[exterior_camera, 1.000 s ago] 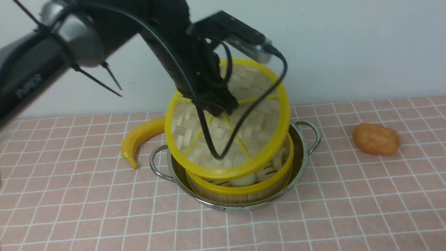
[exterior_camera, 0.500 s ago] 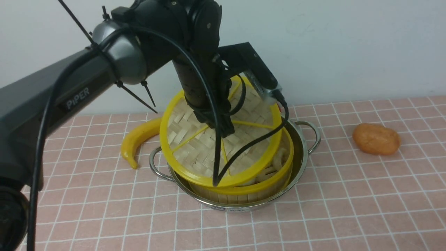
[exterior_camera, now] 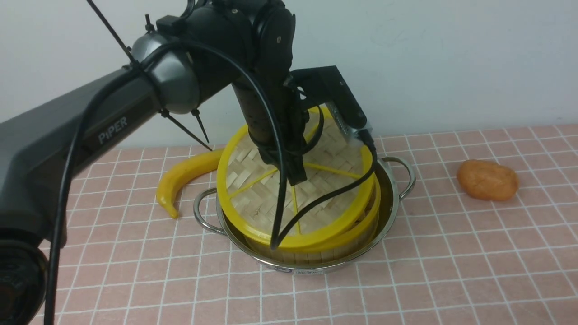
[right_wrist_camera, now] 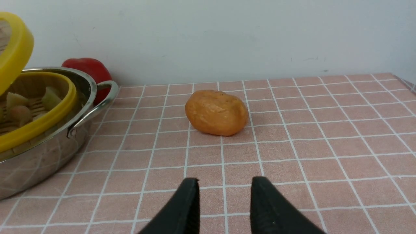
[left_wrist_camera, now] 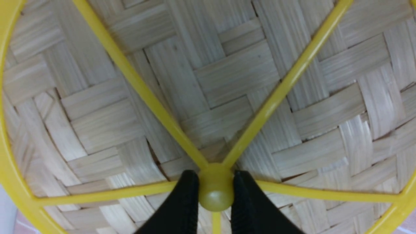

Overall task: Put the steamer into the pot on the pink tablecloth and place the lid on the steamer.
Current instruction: 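Place the yellow bamboo steamer lid onto the steamer in the pot with the left gripper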

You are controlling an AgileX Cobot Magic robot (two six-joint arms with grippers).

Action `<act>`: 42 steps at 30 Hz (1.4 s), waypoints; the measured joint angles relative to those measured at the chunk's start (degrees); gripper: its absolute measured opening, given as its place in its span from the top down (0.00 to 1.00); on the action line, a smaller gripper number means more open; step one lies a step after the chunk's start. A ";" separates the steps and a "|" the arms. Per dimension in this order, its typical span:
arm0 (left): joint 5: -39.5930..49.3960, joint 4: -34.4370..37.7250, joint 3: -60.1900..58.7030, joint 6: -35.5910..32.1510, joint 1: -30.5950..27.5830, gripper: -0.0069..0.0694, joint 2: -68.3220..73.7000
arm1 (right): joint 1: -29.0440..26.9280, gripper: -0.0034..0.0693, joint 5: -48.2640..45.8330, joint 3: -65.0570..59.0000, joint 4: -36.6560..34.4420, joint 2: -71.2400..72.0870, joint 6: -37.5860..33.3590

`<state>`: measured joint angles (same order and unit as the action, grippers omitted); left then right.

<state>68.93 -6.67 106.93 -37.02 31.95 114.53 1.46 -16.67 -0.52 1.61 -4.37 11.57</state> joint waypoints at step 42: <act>-1.61 1.60 1.28 -2.89 0.00 0.75 2.75 | 0.00 0.62 0.00 0.00 0.00 0.00 -0.03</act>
<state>67.32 -5.07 108.22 -39.92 31.95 117.28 1.46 -16.67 -0.52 1.61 -4.37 11.54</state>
